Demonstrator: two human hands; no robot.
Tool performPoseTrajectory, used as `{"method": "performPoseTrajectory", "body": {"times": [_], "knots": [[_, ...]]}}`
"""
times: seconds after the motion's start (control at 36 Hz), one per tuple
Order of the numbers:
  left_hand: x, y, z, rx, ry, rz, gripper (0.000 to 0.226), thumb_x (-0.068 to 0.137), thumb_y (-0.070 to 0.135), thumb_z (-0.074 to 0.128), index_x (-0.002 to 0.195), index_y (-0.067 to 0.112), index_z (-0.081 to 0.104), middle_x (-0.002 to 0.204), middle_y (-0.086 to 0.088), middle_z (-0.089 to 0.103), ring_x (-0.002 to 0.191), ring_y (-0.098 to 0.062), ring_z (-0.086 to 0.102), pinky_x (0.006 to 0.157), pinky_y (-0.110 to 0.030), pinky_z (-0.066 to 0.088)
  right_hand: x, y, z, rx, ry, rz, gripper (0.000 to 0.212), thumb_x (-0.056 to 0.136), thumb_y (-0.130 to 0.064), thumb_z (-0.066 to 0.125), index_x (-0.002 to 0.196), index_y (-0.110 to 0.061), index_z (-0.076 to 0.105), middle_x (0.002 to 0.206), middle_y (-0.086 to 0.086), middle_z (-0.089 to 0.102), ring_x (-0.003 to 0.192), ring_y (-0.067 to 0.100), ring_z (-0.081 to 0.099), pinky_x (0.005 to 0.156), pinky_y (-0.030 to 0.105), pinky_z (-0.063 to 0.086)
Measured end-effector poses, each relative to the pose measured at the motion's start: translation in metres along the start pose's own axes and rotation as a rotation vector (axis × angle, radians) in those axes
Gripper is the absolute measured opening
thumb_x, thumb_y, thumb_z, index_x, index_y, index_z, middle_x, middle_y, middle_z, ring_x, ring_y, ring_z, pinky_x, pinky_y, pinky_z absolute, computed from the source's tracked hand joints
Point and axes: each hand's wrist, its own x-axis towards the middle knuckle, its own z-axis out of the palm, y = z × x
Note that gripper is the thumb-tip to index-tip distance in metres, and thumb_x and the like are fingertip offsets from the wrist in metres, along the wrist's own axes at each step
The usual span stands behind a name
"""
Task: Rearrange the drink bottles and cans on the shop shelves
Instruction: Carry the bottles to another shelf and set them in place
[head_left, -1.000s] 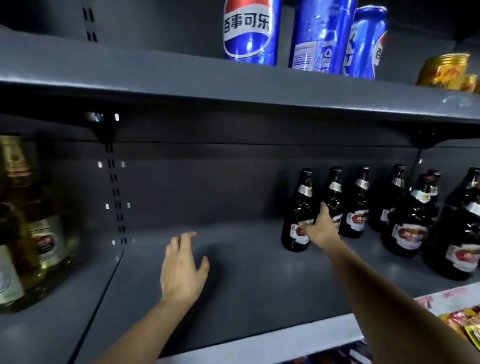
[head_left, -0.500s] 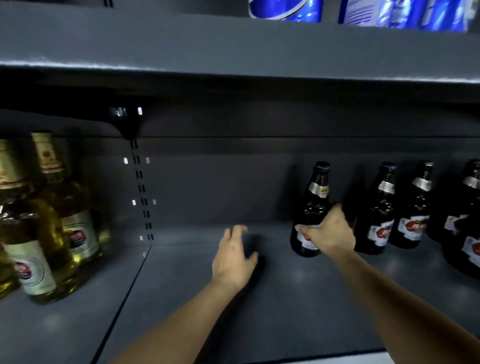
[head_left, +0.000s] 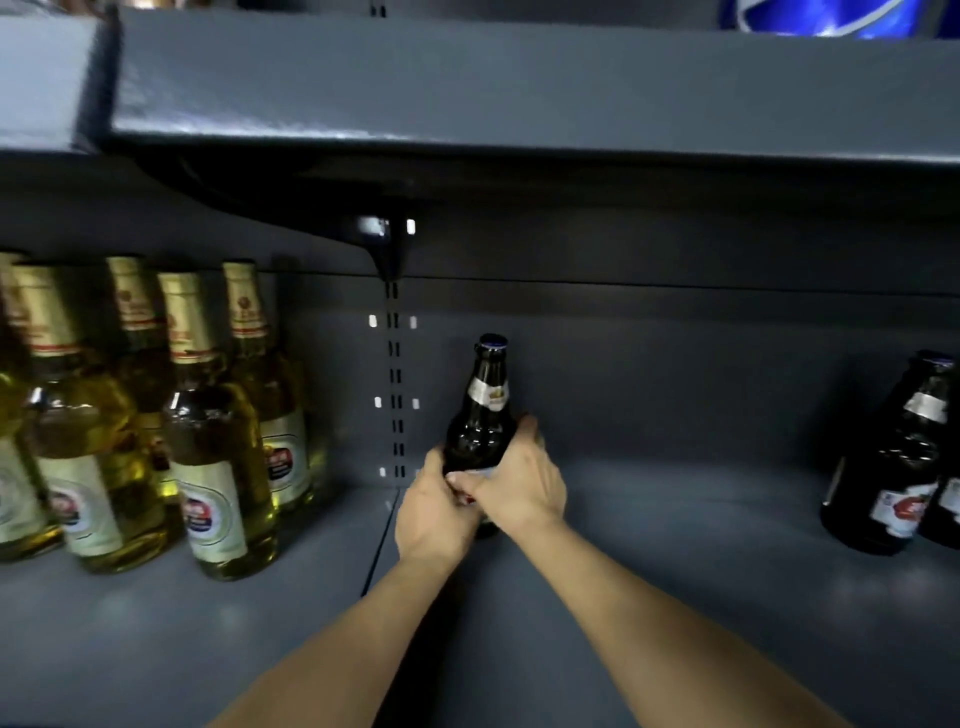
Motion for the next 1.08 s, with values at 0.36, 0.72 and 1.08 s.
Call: {"method": "performPoseTrajectory", "body": {"times": [0.36, 0.72, 1.08], "knots": [[0.029, -0.033, -0.035, -0.055, -0.015, -0.059, 0.022, 0.078, 0.015, 0.063, 0.098, 0.017, 0.054, 0.075, 0.006, 0.063, 0.074, -0.017, 0.061, 0.062, -0.027, 0.048, 0.007, -0.035, 0.042, -0.030, -0.008, -0.016, 0.086, 0.059, -0.053, 0.083, 0.119, -0.013, 0.035, 0.122, 0.004, 0.050, 0.111, 0.028, 0.058, 0.082, 0.037, 0.049], [0.013, -0.032, -0.021, 0.034, 0.274, 0.122, 0.071, 0.064, 0.026, 0.086, 0.121, 0.009, 0.048, 0.109, -0.012, 0.051, 0.106, -0.031, 0.046, 0.085, -0.042, 0.043, 0.006, 0.022, 0.002, -0.024, 0.205, -0.101, 0.059, 0.091, -0.058, 0.046, 0.134, -0.019, 0.039, 0.129, 0.000, 0.054, 0.118, 0.023, 0.052, 0.082, 0.036, 0.045], [-0.035, 0.068, 0.093, 0.080, -0.034, 0.483, 0.044, 0.081, 0.029, 0.070, 0.119, 0.020, 0.050, 0.114, 0.002, 0.051, 0.109, -0.020, 0.052, 0.085, -0.039, 0.049, 0.023, 0.224, -0.194, -0.278, 0.800, 0.310, 0.046, 0.084, -0.025, 0.066, 0.116, 0.004, 0.051, 0.110, 0.026, 0.055, 0.106, 0.044, 0.050, 0.081, 0.050, 0.041]]}}
